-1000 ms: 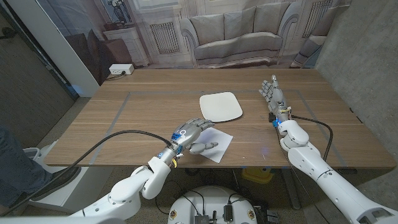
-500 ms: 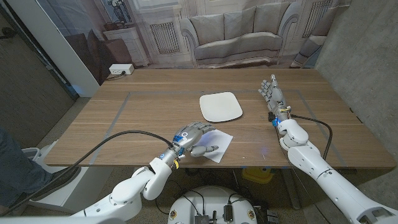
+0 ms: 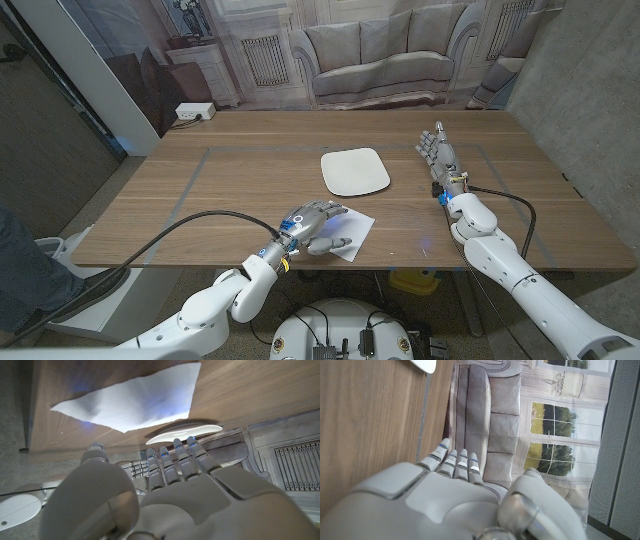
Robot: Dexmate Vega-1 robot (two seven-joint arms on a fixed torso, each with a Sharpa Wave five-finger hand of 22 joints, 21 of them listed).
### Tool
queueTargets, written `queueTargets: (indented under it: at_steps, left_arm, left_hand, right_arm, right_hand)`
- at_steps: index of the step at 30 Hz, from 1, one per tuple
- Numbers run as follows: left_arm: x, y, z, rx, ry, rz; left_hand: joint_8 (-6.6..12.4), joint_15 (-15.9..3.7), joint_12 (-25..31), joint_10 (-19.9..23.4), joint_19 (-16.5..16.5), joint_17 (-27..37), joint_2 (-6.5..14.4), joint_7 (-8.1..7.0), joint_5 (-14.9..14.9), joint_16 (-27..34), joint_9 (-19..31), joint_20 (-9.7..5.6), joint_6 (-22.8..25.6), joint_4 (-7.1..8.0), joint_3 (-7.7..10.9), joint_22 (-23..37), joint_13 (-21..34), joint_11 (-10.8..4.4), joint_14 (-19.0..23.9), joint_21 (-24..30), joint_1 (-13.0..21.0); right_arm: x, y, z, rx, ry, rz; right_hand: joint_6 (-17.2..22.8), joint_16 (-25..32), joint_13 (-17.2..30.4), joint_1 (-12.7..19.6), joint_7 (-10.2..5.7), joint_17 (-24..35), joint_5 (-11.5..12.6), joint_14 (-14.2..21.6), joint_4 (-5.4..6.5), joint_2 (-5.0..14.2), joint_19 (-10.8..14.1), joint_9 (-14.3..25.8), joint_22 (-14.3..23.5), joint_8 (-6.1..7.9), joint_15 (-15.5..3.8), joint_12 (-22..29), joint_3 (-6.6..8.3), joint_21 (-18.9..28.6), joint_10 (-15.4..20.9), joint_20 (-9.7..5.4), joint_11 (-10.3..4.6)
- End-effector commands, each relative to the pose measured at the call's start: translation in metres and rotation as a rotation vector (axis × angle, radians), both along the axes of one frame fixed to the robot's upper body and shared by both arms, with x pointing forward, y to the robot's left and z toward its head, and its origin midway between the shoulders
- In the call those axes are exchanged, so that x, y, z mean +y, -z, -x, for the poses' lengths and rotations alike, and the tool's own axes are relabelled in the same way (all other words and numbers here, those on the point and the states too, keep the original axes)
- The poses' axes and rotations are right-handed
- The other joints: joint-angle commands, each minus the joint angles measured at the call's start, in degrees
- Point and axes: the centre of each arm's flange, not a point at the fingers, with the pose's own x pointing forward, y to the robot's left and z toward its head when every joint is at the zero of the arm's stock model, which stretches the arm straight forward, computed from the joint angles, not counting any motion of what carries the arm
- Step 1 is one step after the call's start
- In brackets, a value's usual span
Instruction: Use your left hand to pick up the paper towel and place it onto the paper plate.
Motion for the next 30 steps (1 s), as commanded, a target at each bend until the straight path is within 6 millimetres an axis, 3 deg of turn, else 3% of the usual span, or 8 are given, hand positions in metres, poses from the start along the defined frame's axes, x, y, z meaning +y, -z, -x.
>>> queueTargets:
  at_steps: [1, 30]
  left_arm:
    - [-0.002, 0.003, -0.007, 0.042, 0.003, 0.005]
    - [-0.004, 0.009, -0.018, 0.086, 0.015, 0.023]
  left_hand:
    - [-0.10, -3.59, 0.0, -0.2, 0.4, 0.3, 0.0, 0.02, 0.3, 0.1, 0.2, 0.39, 0.1, -0.50, -0.11, 0.3, 0.1, -0.10, -0.3, -0.1, 0.5]
    - [-0.35, -3.54, -0.1, -0.7, -0.4, 0.3, 0.1, -0.06, 0.4, 0.0, 0.2, 0.75, -0.2, -0.63, -0.30, 0.3, 0.2, -0.04, -0.9, -0.4, 0.9]
  right_arm:
    - [-0.001, 0.001, 0.000, 0.003, 0.004, -0.006]
    - [0.001, 0.004, -0.002, 0.004, 0.005, -0.013]
  right_hand:
    - [0.5, -0.1, 0.2, 0.1, -0.11, 0.1, 0.1, 0.5, -0.18, 0.33, 0.7, 0.2, 0.1, 0.19, 0.11, 0.1, -0.15, -0.3, 0.4, -0.50, 0.13]
    - [0.6, -0.1, 0.2, 0.2, -0.22, 0.1, 0.1, 0.7, -0.29, 0.45, 0.8, 0.3, 0.1, 0.18, 0.11, 0.1, -0.24, -0.8, 0.4, -0.41, 0.11]
